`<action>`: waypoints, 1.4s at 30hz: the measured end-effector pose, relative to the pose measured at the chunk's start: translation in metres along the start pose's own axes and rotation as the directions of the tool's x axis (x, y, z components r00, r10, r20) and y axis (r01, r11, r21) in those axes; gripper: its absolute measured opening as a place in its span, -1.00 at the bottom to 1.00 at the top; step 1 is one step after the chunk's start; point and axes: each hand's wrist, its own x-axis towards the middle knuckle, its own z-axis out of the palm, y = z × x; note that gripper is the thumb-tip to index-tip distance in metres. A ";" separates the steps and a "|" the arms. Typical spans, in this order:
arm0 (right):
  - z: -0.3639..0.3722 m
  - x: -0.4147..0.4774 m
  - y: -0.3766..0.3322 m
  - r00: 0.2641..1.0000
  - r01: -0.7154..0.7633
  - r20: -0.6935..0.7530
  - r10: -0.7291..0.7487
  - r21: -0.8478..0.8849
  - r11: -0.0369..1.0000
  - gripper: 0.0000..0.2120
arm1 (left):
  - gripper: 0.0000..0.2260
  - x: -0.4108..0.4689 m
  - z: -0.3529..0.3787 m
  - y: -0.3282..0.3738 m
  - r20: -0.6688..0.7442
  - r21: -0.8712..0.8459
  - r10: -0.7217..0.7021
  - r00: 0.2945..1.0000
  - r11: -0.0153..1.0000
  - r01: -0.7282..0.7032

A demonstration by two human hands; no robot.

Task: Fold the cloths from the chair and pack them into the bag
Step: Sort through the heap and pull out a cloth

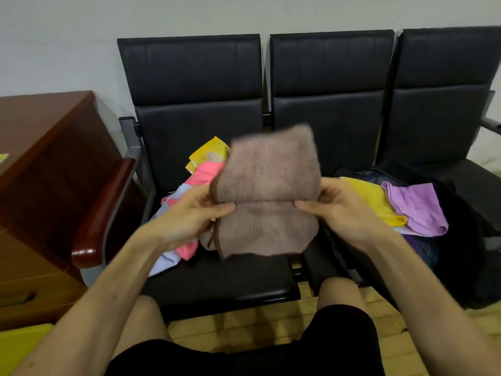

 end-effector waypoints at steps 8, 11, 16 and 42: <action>-0.012 0.001 -0.024 0.978 0.203 0.039 -0.207 0.090 0.975 -0.41 | -0.29 0.003 0.005 0.035 0.052 0.300 0.328 0.943 0.896 -0.328; -0.013 -0.003 -0.020 0.983 0.180 -0.008 -0.182 0.179 0.967 -0.45 | -0.29 0.002 0.012 0.035 0.057 0.259 0.333 0.941 0.905 -0.336; -0.011 -0.010 -0.013 0.998 0.031 -0.069 -0.008 0.339 0.940 -0.78 | -0.41 0.006 0.024 0.037 0.010 0.135 0.338 0.941 0.932 -0.337; 0.006 -0.027 0.089 0.870 -0.485 -0.038 0.492 0.126 0.865 -0.68 | -0.60 -0.008 0.043 -0.078 0.001 -0.046 -0.266 0.964 0.963 0.266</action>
